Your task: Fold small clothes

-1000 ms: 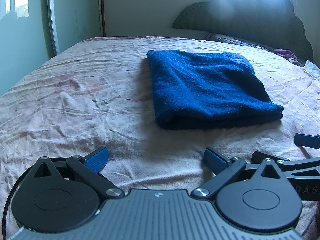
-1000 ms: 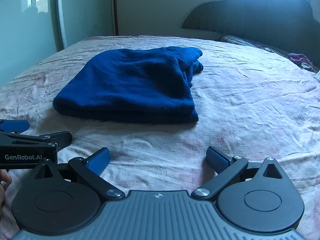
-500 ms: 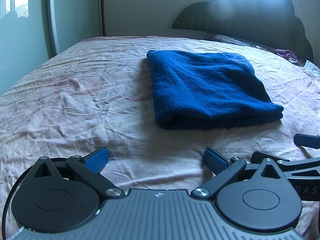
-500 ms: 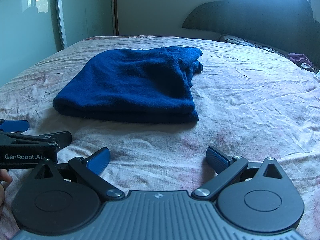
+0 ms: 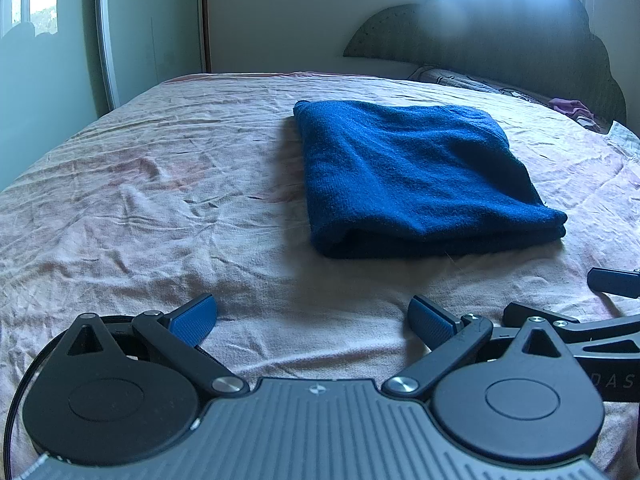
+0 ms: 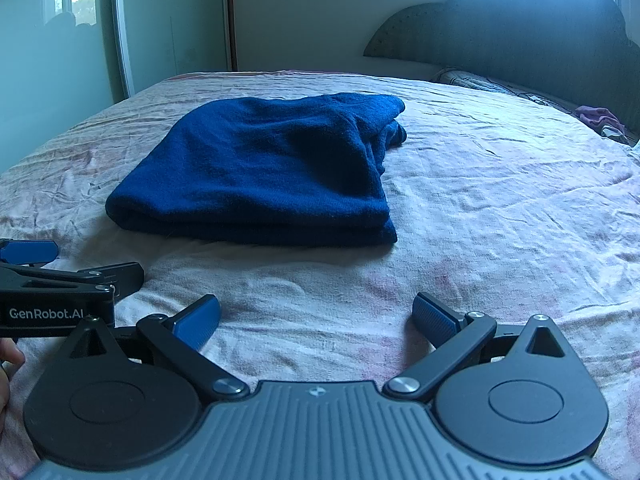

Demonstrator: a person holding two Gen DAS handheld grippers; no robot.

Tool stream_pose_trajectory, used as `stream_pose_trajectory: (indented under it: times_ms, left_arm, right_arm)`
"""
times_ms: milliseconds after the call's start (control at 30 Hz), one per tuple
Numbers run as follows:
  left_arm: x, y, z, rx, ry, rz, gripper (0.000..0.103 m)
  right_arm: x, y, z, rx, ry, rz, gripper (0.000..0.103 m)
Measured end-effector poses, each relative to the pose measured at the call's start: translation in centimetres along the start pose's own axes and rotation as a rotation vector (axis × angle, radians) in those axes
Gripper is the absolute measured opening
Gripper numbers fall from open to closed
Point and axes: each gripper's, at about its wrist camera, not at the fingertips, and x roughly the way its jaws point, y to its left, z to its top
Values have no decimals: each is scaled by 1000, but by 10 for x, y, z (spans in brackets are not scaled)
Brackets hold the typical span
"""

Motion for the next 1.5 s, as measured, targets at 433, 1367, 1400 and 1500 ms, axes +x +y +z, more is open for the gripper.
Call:
stream_pose_trajectory:
  times_ms: [433, 1367, 1400, 1500]
  left_arm:
    - [0, 0, 0, 1, 1, 1, 103]
    - [-23, 5, 7, -25, 30, 17, 102]
    - [-23, 5, 7, -24, 29, 16, 102]
    - [-23, 4, 6, -21, 29, 16, 102]
  right_arm:
    - [0, 1, 0, 1, 0, 0, 103]
    - [-42, 6, 13, -19, -26, -3, 103]
    - [-42, 6, 13, -19, -26, -3, 103]
    - [-43, 6, 13, -16, -28, 0, 103]
